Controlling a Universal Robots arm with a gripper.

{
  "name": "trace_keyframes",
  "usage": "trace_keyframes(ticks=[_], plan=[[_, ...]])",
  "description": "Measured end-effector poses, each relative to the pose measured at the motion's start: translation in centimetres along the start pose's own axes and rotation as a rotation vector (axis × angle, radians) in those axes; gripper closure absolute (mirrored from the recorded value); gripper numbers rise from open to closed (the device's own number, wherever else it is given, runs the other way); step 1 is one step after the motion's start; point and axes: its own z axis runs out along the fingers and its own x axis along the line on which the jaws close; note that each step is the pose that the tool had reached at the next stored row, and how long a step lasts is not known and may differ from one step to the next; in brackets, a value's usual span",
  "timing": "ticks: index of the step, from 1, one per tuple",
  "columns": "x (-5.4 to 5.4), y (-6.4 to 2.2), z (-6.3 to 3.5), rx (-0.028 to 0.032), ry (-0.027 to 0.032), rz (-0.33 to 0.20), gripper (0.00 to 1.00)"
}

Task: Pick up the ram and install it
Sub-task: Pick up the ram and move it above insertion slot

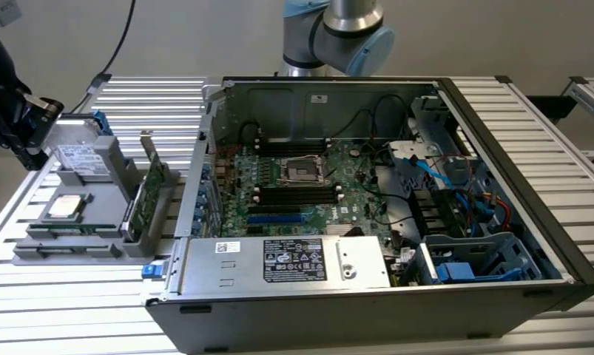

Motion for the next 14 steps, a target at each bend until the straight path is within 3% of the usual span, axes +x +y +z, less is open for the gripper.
trace_keyframes(ticks=[6, 14], plan=[[0.0, 0.0, 0.0, -0.0004, -0.0004, 0.011, 0.9], [0.08, 0.0, 0.11, -0.0058, -0.0047, 0.107, 0.9]])
